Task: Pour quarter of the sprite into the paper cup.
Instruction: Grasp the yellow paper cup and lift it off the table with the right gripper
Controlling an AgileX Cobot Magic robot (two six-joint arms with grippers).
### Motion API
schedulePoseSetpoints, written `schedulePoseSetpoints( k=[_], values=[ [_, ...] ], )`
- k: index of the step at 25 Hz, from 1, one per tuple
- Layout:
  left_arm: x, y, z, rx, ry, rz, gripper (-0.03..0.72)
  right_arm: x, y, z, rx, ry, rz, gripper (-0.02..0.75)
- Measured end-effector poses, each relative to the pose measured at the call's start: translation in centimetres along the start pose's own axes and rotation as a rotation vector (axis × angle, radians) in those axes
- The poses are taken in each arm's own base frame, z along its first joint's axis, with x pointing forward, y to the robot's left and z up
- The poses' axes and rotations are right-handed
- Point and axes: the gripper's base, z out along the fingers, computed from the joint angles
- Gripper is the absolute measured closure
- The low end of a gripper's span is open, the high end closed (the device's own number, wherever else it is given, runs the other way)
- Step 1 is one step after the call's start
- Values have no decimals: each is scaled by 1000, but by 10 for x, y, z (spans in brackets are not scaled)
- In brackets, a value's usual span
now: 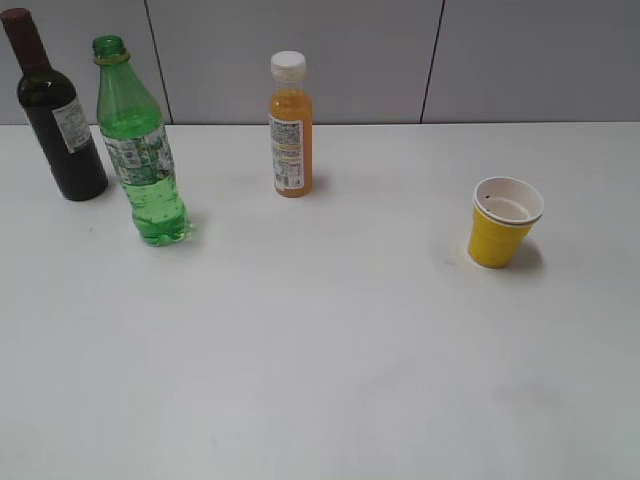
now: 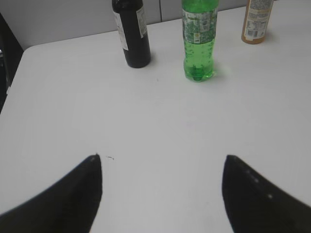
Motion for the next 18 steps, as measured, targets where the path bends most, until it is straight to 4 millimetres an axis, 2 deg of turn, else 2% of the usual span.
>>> schedulePoseSetpoints(
  k=[8, 12, 18],
  values=[
    [0, 0, 0, 0, 0, 0, 104, 10, 0, 31, 9, 3, -26, 128],
    [0, 0, 0, 0, 0, 0, 104, 15, 7, 47, -44, 11, -50, 132],
    [0, 0, 0, 0, 0, 0, 104, 32, 21, 71, -121, 80, -56, 133]
  ],
)
